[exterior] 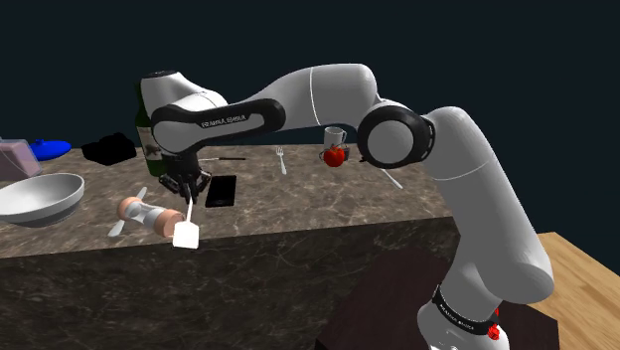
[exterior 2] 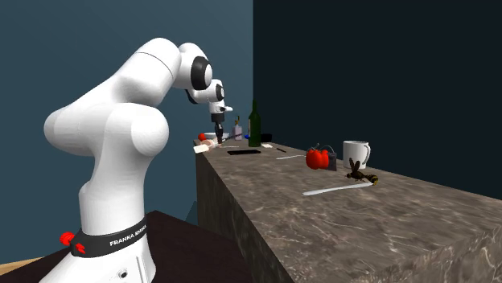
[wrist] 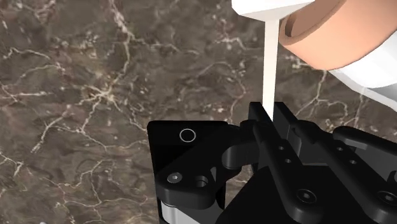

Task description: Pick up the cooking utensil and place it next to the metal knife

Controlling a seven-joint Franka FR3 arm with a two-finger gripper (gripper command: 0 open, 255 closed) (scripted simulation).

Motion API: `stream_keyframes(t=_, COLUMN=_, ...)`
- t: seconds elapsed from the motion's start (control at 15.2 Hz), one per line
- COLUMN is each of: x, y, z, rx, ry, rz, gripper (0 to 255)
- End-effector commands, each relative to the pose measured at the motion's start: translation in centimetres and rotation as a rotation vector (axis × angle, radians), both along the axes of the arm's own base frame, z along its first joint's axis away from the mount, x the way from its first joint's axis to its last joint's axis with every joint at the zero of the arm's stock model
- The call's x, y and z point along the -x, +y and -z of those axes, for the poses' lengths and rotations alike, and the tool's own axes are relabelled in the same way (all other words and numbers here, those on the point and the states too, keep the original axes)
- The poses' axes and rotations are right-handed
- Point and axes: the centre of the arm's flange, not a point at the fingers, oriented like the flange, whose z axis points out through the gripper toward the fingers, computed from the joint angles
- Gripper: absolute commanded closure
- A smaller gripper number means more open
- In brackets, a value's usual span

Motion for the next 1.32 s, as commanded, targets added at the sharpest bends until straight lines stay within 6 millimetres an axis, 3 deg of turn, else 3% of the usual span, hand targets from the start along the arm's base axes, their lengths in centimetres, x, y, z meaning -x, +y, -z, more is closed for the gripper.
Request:
stream_keyframes(t=0.0, x=-0.1, y=0.0, z=1.1, rx=0.0, ry=-0.001, rz=0.0, gripper=255)
stream_keyframes(t=0.33, x=-0.1, y=0.0, z=3.8, rx=0.0, ry=-0.001, rz=0.0, gripper=255)
stream_keyframes(t=0.86, x=-0.1, y=0.0, z=3.8, rx=0.0, ry=0.0, rz=0.0, gripper=255)
stream_keyframes(t=0.92, x=-0.1, y=0.0, z=3.8, rx=0.0, ry=0.0, rz=0.0, gripper=0)
stream_keyframes(t=1.25, x=-0.1, y=0.0, z=3.8, rx=0.0, ry=0.0, rz=0.0, gripper=0)
